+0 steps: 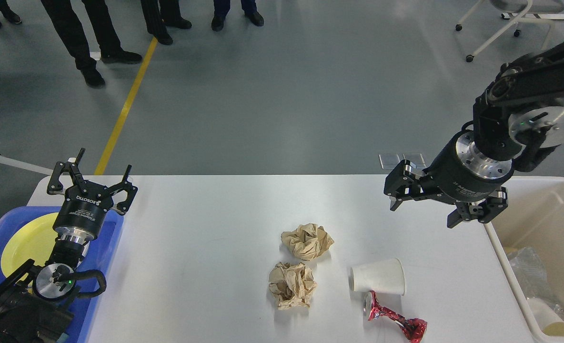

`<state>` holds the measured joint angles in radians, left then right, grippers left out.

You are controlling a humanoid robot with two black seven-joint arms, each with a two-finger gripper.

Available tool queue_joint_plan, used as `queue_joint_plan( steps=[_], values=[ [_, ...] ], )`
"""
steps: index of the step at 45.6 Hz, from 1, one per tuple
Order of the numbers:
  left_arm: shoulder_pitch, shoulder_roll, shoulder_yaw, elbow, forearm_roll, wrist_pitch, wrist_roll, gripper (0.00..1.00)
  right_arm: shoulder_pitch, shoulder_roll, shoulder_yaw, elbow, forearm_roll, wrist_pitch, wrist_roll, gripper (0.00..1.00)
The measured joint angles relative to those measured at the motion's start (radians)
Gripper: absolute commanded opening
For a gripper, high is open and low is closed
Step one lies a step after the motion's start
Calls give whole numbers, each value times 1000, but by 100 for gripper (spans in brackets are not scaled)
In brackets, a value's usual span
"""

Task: Tidy desktop
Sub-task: 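Raise the right gripper and move it toward the white paper cup, then lower the right gripper over the white paper cup and grasp it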

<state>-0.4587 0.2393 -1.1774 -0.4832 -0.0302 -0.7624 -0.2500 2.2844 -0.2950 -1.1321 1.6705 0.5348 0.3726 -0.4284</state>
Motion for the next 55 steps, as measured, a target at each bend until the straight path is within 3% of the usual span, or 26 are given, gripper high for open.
queue_joint_plan(
  steps=[5,13,18,29,55],
  values=[
    [0,0,0,0,0,0,0,96,-39,21,15,0,175,-106,-55,95],
    [0,0,1,0,0,0,0,96,-92,29,21,-6,451,-297,-69,96],
    [0,0,1,0,0,0,0,96,-112,30,26,-13,560,-363,-68,96],
    [0,0,1,0,0,1,0,96,-196,40,71,-100,819,-405,-51,99],
    [0,0,0,0,1,1,0,96,-636,158,85,-459,831,-395,-49,99]
  ],
)
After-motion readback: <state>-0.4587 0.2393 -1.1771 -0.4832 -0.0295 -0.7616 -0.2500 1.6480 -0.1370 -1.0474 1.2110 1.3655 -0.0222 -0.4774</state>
